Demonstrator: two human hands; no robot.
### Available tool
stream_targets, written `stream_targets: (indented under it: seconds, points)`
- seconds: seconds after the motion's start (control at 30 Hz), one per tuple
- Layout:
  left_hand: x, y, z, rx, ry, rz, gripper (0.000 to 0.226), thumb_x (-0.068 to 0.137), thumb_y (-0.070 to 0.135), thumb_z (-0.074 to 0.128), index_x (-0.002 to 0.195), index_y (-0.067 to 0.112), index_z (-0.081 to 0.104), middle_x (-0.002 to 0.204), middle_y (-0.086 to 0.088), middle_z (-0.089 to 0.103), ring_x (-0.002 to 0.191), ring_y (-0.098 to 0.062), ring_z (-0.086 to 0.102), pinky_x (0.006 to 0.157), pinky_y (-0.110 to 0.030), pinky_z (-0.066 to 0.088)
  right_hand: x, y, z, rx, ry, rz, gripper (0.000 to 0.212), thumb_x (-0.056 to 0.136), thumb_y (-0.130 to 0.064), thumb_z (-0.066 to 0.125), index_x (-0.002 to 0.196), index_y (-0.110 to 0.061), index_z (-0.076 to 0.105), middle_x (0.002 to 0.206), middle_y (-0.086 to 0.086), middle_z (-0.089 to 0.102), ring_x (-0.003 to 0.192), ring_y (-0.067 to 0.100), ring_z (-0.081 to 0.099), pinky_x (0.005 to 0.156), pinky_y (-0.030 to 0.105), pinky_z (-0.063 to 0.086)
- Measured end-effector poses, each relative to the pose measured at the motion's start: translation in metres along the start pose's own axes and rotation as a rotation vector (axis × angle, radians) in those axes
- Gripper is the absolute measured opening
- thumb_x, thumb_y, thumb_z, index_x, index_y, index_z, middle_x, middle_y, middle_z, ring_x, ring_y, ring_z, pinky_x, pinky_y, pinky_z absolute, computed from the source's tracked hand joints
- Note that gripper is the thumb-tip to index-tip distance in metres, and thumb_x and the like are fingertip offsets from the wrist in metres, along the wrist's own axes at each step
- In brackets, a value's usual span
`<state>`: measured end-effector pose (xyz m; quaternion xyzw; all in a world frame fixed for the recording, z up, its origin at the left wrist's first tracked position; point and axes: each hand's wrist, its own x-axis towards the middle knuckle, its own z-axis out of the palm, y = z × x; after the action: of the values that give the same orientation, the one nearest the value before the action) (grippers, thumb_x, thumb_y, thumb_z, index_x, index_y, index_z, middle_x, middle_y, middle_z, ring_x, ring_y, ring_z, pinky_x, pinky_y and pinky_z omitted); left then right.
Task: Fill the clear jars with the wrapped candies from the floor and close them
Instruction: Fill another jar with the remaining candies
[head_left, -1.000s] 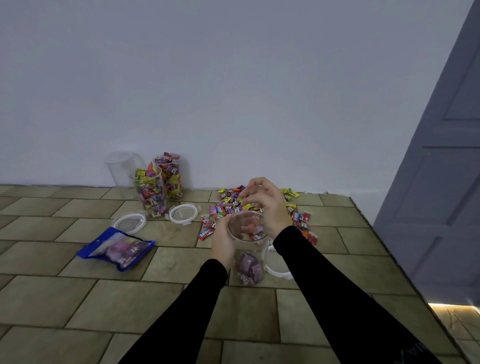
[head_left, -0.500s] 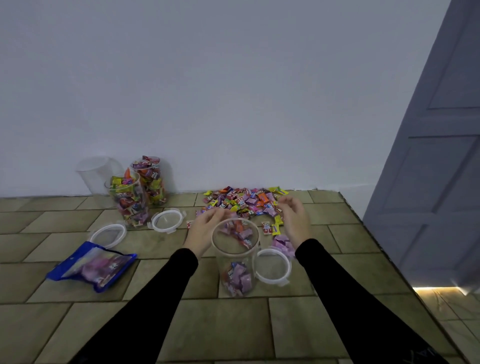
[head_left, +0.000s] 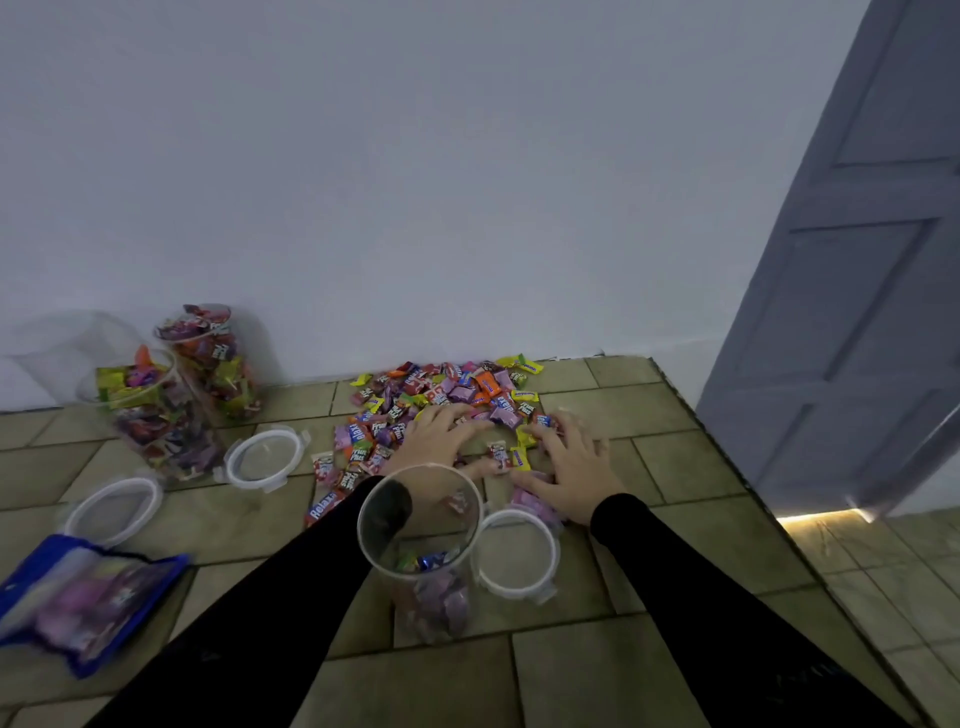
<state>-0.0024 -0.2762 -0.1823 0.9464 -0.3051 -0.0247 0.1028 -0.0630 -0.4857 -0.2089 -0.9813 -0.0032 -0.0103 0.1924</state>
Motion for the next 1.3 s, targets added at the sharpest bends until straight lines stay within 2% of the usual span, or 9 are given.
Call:
stream_targets:
  seconds: [0.13,0.3,0.53,0.63,0.8,0.93,1.0,1.13,1.3]
  points:
    - [0.017,0.007,0.019,0.091,-0.056,0.070,0.088,0.072,0.081,0.009,0.147,0.040,0.029,0.157,0.005,0.016,0.143,-0.025,0.011,0.112,-0.050,0.016,0.014,0.000,0.008,-0.099,0.005,-0.028,0.098,0.060,-0.081,0.007,0.148,-0.040,0.022,0.160,-0.001,0.007,0.148,0.022,0.001,0.114,0.055,0.011]
    - [0.022,0.008,0.032,0.105,-0.024,0.101,0.090,0.075,0.081,0.004,0.147,0.034,0.031,0.154,0.005,0.023,0.137,-0.019,0.021,0.105,-0.039,0.021,0.037,0.002,0.016,-0.067,0.036,-0.037,0.063,0.090,-0.063,0.043,0.146,-0.038,0.030,0.156,0.000,0.020,0.144,0.020,0.014,0.113,0.048,0.016]
    - [0.036,0.006,0.033,0.060,0.068,0.196,0.087,0.079,0.079,0.017,0.151,0.030,0.025,0.157,0.004,0.019,0.138,-0.017,0.016,0.110,-0.042,0.010,0.048,0.010,0.018,-0.023,0.330,-0.068,0.068,0.082,-0.066,0.029,0.124,-0.023,0.060,0.126,0.005,0.057,0.118,0.030,0.050,0.094,0.046,0.043]
    - [0.038,0.008,0.036,0.105,0.066,0.212,0.093,0.075,0.081,0.018,0.151,0.028,0.024,0.155,0.003,0.022,0.137,-0.019,0.020,0.105,-0.037,0.014,0.051,0.012,0.025,-0.081,0.283,-0.037,0.069,0.079,-0.067,0.031,0.124,-0.024,0.061,0.124,0.005,0.058,0.112,0.031,0.052,0.091,0.044,0.042]
    - [0.045,0.005,0.038,0.040,0.109,0.187,0.082,0.081,0.070,0.017,0.142,0.022,0.041,0.138,0.001,0.042,0.123,-0.019,0.039,0.098,-0.035,0.028,0.061,0.011,0.030,-0.103,0.419,-0.093,0.050,0.082,-0.050,0.041,0.103,-0.016,0.070,0.089,0.008,0.066,0.075,0.031,0.061,0.064,0.037,0.052]
    - [0.049,0.001,0.039,-0.018,0.108,0.184,0.071,0.086,0.062,0.025,0.126,0.012,0.054,0.121,-0.006,0.054,0.111,-0.022,0.051,0.092,-0.037,0.042,0.061,0.001,0.029,-0.176,0.518,-0.111,0.037,0.082,-0.043,0.042,0.084,-0.020,0.071,0.068,-0.002,0.066,0.054,0.020,0.061,0.043,0.020,0.040]
    - [0.049,0.001,0.039,0.021,0.171,0.210,0.061,0.087,0.056,0.031,0.107,0.008,0.063,0.102,-0.009,0.060,0.094,-0.025,0.059,0.076,-0.037,0.046,0.062,0.000,0.028,-0.156,0.516,-0.118,0.036,0.085,-0.042,0.042,0.081,-0.020,0.070,0.056,-0.001,0.063,0.047,0.020,0.059,0.038,0.021,0.032]
    - [0.047,0.000,0.038,0.113,0.298,0.261,0.040,0.086,0.045,0.042,0.076,0.012,0.063,0.070,0.000,0.061,0.052,-0.018,0.059,0.046,-0.023,0.041,0.066,0.002,0.024,-0.022,0.356,-0.017,0.035,0.099,-0.042,0.042,0.116,-0.020,0.062,0.086,0.011,0.071,0.082,0.033,0.065,0.062,0.034,0.045]
    - [0.041,-0.003,0.032,0.035,0.277,0.318,0.040,0.086,0.042,0.044,0.092,0.010,0.067,0.079,-0.001,0.069,0.061,-0.018,0.066,0.053,-0.025,0.049,0.062,-0.003,0.019,0.094,0.303,0.074,0.037,0.098,-0.049,0.040,0.122,-0.028,0.060,0.103,0.006,0.071,0.097,0.029,0.062,0.082,0.039,0.047]
